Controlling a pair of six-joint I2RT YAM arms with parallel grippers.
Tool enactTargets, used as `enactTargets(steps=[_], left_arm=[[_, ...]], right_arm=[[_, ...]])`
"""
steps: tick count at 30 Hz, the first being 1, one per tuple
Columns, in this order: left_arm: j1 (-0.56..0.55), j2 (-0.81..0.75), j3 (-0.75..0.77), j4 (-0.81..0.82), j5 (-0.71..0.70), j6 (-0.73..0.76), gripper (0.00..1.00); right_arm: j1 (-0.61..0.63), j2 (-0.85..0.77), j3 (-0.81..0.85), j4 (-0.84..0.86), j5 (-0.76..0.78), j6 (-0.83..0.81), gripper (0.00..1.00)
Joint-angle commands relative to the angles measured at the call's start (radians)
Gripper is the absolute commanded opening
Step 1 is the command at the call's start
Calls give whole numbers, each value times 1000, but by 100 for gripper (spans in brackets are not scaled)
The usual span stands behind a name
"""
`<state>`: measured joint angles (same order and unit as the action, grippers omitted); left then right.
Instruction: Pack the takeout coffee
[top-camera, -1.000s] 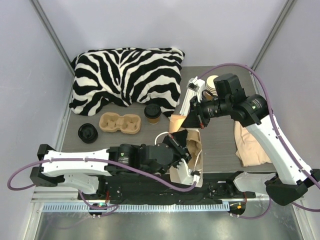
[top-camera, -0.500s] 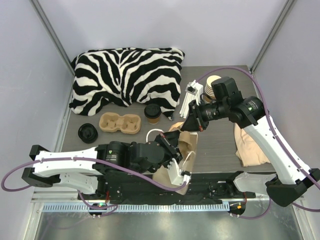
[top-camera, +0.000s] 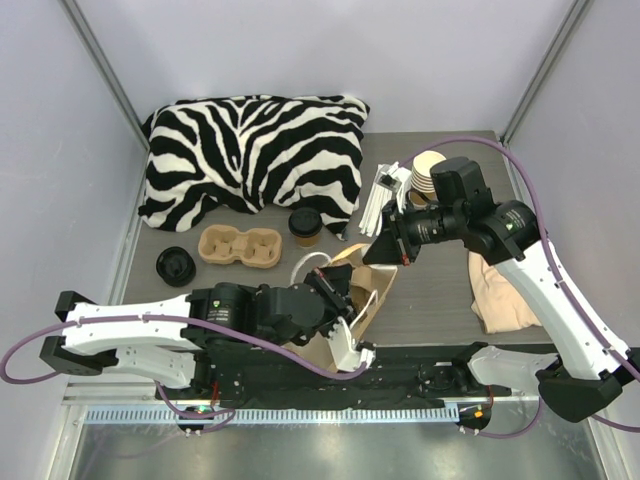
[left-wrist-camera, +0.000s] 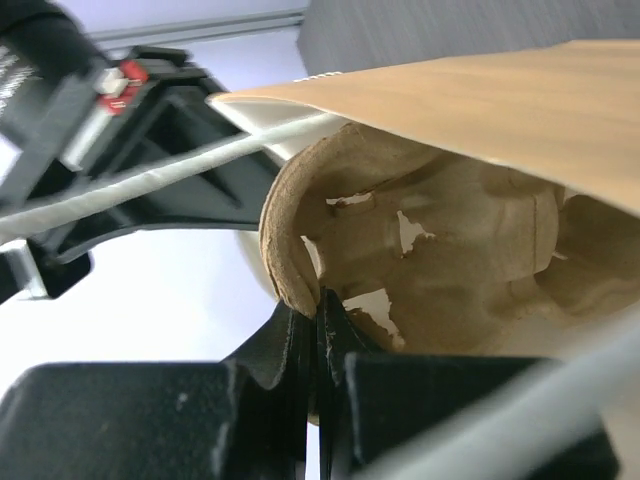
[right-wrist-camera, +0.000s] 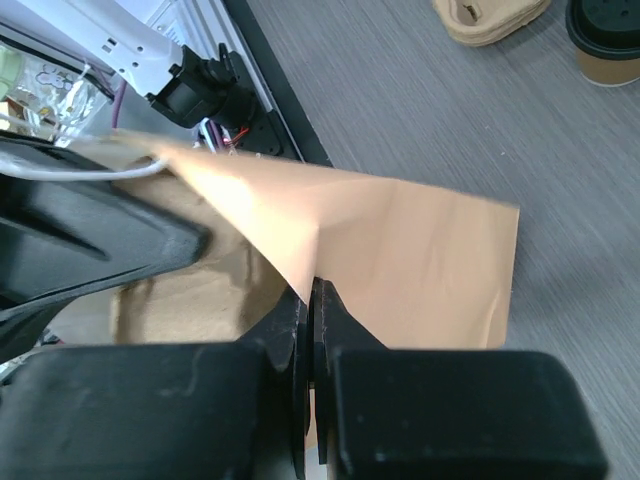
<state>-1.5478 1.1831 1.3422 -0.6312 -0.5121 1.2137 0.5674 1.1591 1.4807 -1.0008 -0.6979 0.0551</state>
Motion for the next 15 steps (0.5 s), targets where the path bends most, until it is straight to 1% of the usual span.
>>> enactTargets(steps=[1,6,9,10,15], left_arm=[[11,21,-5,-126,40,-14,0],[11,82,32,-193,70,-60,0],[11,92,15,-171,76,-75,0],[12,92,3,-170,76,-78,0],[11,119,-14,-176,75,-134,0]], right_arm=[[5,-10,16,45,-49,-8,1],[19,-15,21,47,-48,-46,1],[32,-18,24,36,-43,-51,1],[35,-19,24,34,-41,-85,1],[60,-35,26,13,-19,-150,1]])
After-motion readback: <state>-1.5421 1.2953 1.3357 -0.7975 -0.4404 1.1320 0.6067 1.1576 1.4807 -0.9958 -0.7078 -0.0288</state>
